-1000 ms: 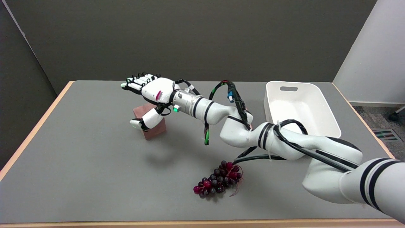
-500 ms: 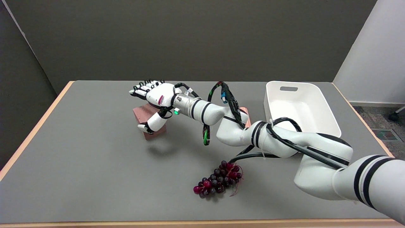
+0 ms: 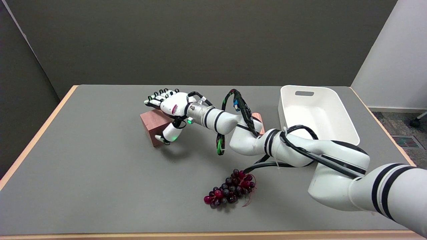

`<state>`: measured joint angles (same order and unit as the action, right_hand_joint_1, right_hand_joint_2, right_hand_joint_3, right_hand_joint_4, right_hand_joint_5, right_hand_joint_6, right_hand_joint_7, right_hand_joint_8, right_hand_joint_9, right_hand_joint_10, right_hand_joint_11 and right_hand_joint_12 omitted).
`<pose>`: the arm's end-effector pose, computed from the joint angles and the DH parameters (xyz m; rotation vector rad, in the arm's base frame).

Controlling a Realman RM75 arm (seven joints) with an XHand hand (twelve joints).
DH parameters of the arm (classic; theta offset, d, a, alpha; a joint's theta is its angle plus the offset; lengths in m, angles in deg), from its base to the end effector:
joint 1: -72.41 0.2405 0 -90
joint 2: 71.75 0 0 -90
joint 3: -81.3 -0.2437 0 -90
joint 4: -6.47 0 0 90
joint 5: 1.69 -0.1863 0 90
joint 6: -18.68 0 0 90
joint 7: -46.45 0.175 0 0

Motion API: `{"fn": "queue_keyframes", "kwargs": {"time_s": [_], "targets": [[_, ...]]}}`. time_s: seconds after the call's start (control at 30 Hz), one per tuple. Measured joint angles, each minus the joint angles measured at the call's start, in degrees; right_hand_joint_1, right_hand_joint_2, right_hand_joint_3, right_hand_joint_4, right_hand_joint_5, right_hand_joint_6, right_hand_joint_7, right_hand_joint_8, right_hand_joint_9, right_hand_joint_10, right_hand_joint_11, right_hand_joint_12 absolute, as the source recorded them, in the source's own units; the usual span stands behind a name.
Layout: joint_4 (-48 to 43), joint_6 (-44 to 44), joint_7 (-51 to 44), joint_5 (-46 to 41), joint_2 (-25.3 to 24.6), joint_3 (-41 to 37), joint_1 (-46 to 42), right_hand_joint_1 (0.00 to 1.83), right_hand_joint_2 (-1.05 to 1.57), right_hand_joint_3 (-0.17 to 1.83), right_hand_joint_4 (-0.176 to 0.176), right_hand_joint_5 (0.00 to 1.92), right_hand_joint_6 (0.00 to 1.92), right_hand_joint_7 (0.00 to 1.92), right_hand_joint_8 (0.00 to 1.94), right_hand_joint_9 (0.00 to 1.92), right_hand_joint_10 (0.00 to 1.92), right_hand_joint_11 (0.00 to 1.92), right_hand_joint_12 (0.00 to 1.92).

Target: Pick up wooden cube.

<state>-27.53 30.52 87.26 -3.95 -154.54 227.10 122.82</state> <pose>-0.2436 -0.4989 0.1181 2.0943 -0.0870 -0.1909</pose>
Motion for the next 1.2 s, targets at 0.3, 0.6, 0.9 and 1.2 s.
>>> {"fn": "queue_keyframes", "kwargs": {"time_s": [0.3,0.6,0.9,1.2], "targets": [[0.63,0.91,0.00,-0.05,-0.15,-0.09,-0.12,1.18,1.00,0.48,0.155,0.41,1.05,0.68,1.25,0.57,1.11,0.38,1.39],[0.94,1.62,-0.06,-0.03,-0.16,-0.50,-0.36,1.19,1.12,0.29,-0.148,0.56,1.54,0.88,1.33,0.72,1.26,0.54,1.50],[0.54,2.09,-2.57,0.10,0.26,-3.65,-0.95,1.21,1.06,0.37,-0.161,0.62,1.43,0.91,1.37,0.77,1.28,0.59,1.68],[-4.87,2.93,-8.71,0.10,2.68,-12.54,-2.63,1.21,0.98,0.54,-0.163,0.63,1.47,0.92,1.39,0.78,1.36,0.63,1.72]]}}
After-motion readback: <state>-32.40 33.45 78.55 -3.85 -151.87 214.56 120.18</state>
